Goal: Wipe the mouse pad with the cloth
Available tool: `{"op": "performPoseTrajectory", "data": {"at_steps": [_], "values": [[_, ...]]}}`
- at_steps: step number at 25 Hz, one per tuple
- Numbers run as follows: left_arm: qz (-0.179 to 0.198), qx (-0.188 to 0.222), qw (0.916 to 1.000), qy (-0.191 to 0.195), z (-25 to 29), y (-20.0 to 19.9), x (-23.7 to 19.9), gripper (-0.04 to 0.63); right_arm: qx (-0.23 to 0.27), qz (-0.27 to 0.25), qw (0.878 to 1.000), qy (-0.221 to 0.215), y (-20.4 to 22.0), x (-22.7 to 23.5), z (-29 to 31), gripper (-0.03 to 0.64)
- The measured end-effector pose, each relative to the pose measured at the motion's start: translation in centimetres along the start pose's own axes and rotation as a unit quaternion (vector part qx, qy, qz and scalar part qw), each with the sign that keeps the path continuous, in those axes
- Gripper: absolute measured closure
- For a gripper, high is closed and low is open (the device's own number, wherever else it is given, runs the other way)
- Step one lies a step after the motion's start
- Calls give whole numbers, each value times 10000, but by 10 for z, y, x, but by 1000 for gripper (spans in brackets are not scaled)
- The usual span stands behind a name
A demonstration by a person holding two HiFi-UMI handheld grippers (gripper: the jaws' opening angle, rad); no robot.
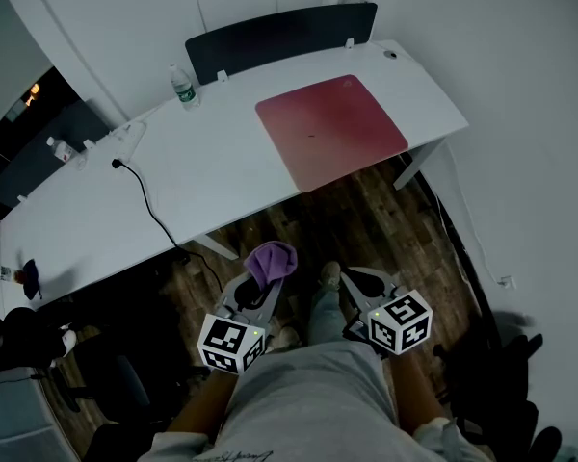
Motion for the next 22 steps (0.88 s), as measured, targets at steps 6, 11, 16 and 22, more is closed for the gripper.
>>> {"op": "performPoseTrajectory", "data": {"at_steps": [6,11,16,22], "values": [[-72,4,9999,-118,51,-21,-30,494,75,-97,9999,-96,-43,52,35,611],[-92,-26,9995,-298,95,-45,-56,494,48,-148,9997,-199,-79,98,63,611],[-264,-9,9988,-421,138,-67,-74,494,-74,-159,9993,-322,-106,141,85,611],[-332,41,9980,-534,185,-89,-83,494,-104,-227,9988,-422,-137,189,103,611]]}}
Point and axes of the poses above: the fingertips, and each gripper's own axes: z forward along the fingers, x to its right, y out of its underside, the point moved 8 cm from there along -z, backward along the fingers, and after that the axes turned 2 degrees about -x, right-handed, at the moved point
